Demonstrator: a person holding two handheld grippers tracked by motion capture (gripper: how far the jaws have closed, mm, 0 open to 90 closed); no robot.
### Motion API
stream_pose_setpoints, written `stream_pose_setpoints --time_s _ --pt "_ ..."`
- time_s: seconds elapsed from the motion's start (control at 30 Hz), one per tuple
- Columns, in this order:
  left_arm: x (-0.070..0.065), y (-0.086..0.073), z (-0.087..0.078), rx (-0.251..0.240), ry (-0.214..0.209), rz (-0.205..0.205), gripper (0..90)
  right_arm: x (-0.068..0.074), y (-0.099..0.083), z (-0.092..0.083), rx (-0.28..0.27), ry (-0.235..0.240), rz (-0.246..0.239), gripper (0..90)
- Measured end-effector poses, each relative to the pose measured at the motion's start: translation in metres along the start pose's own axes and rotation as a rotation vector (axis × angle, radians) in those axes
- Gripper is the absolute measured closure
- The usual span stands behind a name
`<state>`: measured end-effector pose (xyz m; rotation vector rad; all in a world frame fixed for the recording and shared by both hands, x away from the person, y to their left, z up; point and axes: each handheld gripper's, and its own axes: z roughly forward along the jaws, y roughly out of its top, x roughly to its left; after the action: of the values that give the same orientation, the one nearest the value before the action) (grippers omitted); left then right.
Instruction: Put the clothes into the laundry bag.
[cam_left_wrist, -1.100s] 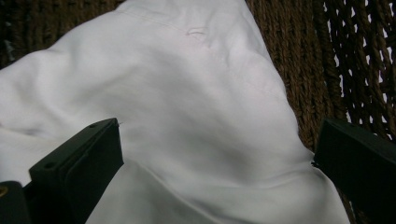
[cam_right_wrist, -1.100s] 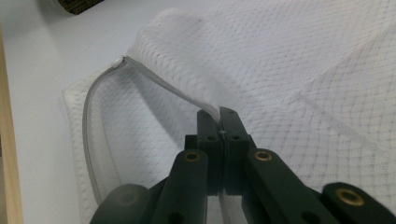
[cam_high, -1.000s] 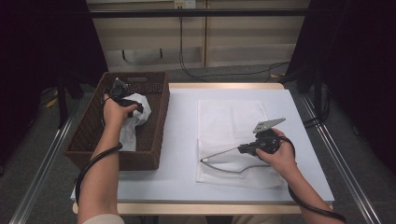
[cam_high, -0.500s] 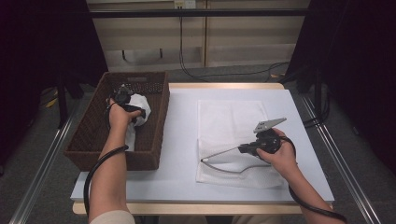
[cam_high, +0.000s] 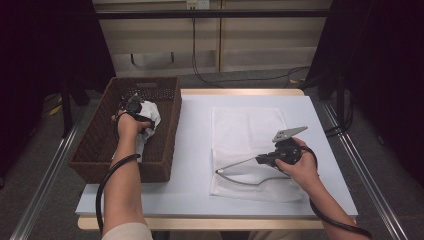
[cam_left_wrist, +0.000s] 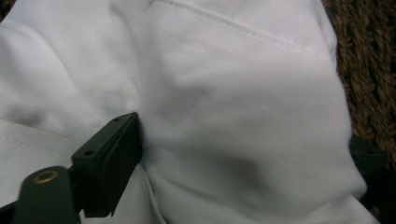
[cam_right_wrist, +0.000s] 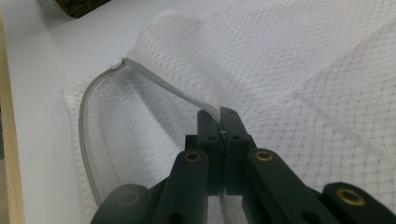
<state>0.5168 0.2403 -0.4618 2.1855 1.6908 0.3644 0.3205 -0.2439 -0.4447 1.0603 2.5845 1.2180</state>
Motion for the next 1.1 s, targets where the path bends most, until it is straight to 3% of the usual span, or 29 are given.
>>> stream_pose_setpoints --time_s 0.07,0.1,0.17,0.2,0.27,0.33,0.43,0.53,0.6,0.67,0.93,1.1 --pt "0.0 0.0 -0.002 0.001 -0.008 0.028 20.2 0.0 0.0 0.0 -0.003 -0.001 -0.003 89.8" --pt "-0.002 0.001 -0.003 0.003 -0.014 0.038 27.3 0.0 0.0 0.0 -0.004 -0.002 -0.003 89.8" --pt "-0.004 0.001 -0.004 0.002 -0.009 0.047 31.2 0.0 0.0 -0.001 -0.002 -0.003 -0.003 89.8" --pt "-0.006 0.002 -0.006 0.009 -0.032 0.052 34.2 0.0 0.0 -0.001 -0.002 -0.003 -0.004 89.8" --pt "-0.007 0.002 -0.009 0.016 -0.022 0.066 47.8 0.001 0.001 -0.001 -0.005 0.001 -0.002 89.9" --pt "-0.005 0.002 -0.012 0.041 -0.028 0.047 64.1 0.002 0.001 -0.001 -0.006 -0.003 0.003 89.8" --pt "-0.002 -0.001 -0.015 0.042 -0.042 0.022 68.3 0.002 0.001 -0.001 -0.007 -0.004 -0.002 89.9" --pt "0.0 -0.002 -0.019 0.047 -0.041 0.027 70.4 0.002 0.001 -0.001 -0.006 -0.001 -0.002 89.9" --pt "0.002 -0.004 -0.025 0.05 -0.049 -0.007 71.3 0.002 0.002 0.0 -0.005 -0.002 0.0 89.9" --pt "0.004 -0.004 -0.032 0.047 -0.063 -0.012 71.7 0.002 0.002 0.001 -0.004 -0.004 0.002 89.9" --pt "0.016 -0.005 -0.076 0.005 -0.118 -0.056 71.8 0.002 0.002 0.001 -0.004 -0.001 0.01 89.9" --pt "0.019 -0.004 -0.104 -0.013 -0.142 -0.049 71.9 0.003 0.003 0.001 -0.004 -0.002 0.012 90.0"
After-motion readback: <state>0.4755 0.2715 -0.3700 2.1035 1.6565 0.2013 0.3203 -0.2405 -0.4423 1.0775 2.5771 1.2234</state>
